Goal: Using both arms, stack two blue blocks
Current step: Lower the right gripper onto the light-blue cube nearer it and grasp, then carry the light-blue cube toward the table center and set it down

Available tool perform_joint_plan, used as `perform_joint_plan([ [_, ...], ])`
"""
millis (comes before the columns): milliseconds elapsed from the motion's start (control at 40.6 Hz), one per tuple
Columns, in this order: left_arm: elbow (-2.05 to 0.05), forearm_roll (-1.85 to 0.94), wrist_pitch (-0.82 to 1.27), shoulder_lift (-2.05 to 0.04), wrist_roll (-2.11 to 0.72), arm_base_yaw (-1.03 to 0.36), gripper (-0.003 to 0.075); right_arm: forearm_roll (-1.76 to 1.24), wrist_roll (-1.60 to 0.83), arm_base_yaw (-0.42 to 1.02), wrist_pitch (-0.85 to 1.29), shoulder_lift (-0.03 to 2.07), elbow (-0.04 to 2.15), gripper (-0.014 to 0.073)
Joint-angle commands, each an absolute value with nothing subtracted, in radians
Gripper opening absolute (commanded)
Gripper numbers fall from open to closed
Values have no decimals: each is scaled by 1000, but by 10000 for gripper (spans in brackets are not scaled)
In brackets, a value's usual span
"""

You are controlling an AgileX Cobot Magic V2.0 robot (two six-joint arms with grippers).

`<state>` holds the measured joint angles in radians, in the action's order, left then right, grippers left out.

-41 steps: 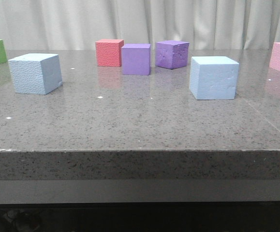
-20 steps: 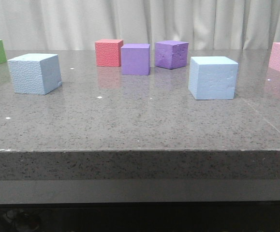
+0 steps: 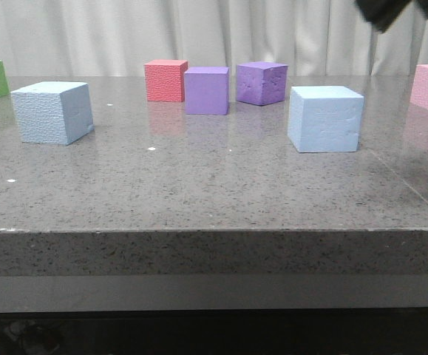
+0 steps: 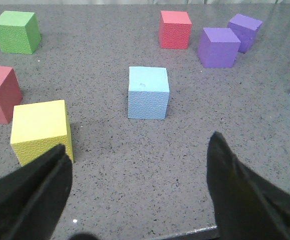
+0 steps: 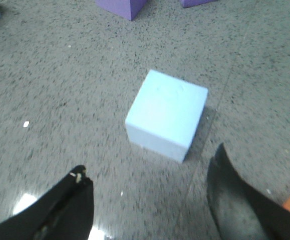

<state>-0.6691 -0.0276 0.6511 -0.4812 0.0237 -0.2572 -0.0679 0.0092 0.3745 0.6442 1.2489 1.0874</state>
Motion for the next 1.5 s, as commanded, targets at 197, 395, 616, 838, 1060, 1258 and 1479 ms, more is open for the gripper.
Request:
perform_joint_plan([
  [197, -703, -10, 566, -495, 25, -265, 547, -57, 122, 367, 648, 1474, 1344, 654],
  [395, -703, -10, 575, -495, 25, -265, 547, 55, 310, 360, 702, 1594, 1436, 645],
  [616, -703, -10, 577, -495, 25, -265, 547, 116, 397, 360, 681, 1681, 1448, 645],
  [838, -703, -10, 579, -495, 25, -265, 547, 95, 404, 370, 690, 1737, 1448, 596],
  [1060, -703, -7, 579, -495, 25, -265, 547, 86, 406, 408, 715, 1714, 1472, 414],
  [1258, -703, 0, 579, -495, 25, -265, 547, 89, 424, 499, 729, 1725, 1561, 414],
  [1479, -703, 0, 583, -495, 25, -265, 547, 199, 588, 604, 794, 1811, 1676, 414],
])
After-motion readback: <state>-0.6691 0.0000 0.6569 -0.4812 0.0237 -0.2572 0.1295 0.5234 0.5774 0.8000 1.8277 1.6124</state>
